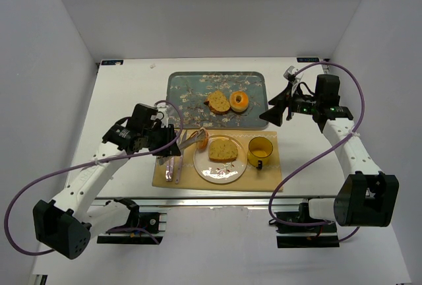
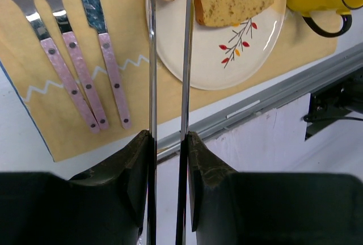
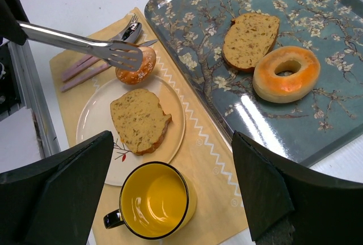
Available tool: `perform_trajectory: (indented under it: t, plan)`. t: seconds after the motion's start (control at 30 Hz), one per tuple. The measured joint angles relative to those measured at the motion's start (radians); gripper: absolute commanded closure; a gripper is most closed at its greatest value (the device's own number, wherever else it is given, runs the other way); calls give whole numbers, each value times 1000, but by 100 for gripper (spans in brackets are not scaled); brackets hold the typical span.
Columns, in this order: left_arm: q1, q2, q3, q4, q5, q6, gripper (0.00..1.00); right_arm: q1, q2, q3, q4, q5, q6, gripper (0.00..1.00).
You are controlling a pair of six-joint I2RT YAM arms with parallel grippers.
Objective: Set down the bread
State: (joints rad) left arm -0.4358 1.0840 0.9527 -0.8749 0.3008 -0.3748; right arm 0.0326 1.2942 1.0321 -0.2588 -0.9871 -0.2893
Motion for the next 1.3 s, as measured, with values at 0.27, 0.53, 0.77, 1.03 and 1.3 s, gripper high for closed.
perform_trajectory:
  t: [0.27,0.53,0.77,1.03,1.3]
  plan:
    - [0,-27,-14,-35,53,0,95,0,0,0,0,0,0,11]
    - [-1,-35,-14,-81,66,-1,64,0,2,0,0,0,0,11]
    - [-6,-35,-14,-103,56,-4,58,0,2,0,0,0,0,11]
    - [-7,-38,-14,-117,50,-4,51,0,2,0,0,0,0,11]
    - [-7,-66,-13,-120,34,-8,49,0,2,0,0,0,0,11]
